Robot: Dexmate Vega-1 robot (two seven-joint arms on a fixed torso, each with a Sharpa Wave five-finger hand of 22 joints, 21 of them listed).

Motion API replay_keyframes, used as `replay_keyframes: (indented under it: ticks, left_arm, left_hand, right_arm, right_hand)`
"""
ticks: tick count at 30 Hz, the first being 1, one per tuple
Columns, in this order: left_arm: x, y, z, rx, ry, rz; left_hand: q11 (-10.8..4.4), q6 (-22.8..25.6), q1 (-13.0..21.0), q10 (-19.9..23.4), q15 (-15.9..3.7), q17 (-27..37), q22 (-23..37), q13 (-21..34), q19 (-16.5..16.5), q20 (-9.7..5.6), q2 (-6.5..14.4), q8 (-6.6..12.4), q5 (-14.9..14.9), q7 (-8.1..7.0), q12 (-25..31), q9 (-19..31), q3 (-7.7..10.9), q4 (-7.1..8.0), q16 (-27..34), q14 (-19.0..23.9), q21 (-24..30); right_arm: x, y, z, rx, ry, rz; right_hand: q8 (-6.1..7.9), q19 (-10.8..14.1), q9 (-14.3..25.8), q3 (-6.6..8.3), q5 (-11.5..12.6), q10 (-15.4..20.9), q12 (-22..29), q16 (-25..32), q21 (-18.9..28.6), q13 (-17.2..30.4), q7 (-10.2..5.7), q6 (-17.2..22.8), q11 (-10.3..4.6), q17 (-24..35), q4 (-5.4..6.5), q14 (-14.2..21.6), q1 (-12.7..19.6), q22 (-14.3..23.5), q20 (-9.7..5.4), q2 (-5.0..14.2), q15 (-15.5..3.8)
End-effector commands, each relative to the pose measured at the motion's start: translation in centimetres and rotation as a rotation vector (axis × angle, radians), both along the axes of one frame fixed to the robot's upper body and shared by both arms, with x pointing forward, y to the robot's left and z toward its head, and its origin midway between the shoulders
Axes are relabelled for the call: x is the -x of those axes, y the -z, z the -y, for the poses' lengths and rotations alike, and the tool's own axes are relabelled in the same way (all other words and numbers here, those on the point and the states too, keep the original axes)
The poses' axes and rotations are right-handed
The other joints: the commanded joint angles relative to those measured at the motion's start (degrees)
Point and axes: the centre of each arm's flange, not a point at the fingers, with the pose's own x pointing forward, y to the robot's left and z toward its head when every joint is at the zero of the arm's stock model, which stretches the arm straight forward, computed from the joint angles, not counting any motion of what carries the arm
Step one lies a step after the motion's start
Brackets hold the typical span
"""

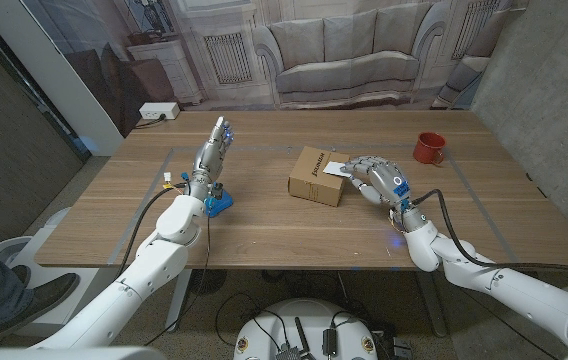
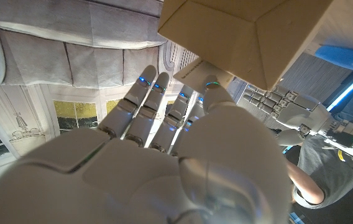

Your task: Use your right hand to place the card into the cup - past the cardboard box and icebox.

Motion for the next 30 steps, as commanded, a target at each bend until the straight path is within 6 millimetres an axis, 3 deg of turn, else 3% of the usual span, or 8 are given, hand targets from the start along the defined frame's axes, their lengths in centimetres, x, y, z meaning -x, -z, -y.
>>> replay_keyframes:
  ticks: [1,21,30]
  left_arm:
    - [0.06,0.00,0.03,0.007,0.002,0.008]
    - [-0.11,0.00,0.17,0.001,-0.001,-0.002]
    - [-0.28,-0.29,0.18,-0.003,-0.002,-0.002]
  left_hand:
    - [0.03,0.3,0.3,0.2,0.07,0.2,0.2,0.3,-0.2,0.14,0.2,-0.20,0.0,0.00,0.2,0.1,-0.21,0.12,0.0,-0.3,-0.1]
    - [0.02,0.3,0.4,0.1,0.12,0.2,0.2,0.3,-0.2,0.13,0.3,-0.19,-0.1,0.07,0.1,0.1,-0.47,0.14,0.0,-0.4,-0.1]
    - [-0.01,0.2,0.5,0.1,0.10,0.2,0.2,0.3,-0.2,0.07,0.3,-0.22,-0.1,-0.05,0.1,0.1,-0.57,0.14,0.0,-0.3,-0.1]
  right_arm:
    - [0.67,-0.21,-0.12,-0.009,-0.026,0.015]
    - [0.67,-0.02,-0.09,-0.013,-0.035,0.010]
    - [0.71,-0.23,-0.07,-0.015,-0.035,0.018]
  right_hand:
    - [0.27,0.6,0.0,0.56,-0.1,1.1,0.3,0.4,0.3,0.1,-0.08,1.0,0.08,0.2,0.37,0.6,0.5,0.3,-6.80,1.07,-7.60]
    - [1.44,2.4,0.0,0.11,-1.3,8.0,0.0,-0.3,1.7,0.2,-0.03,7.4,0.17,0.6,-0.06,4.3,2.8,0.7,-7.46,1.66,-7.83]
    - [0.66,2.7,-0.1,-1.21,-1.3,11.2,-1.7,-0.9,2.8,0.3,-0.02,9.5,0.20,0.8,0.31,6.3,4.2,1.0,-7.60,1.71,-7.99]
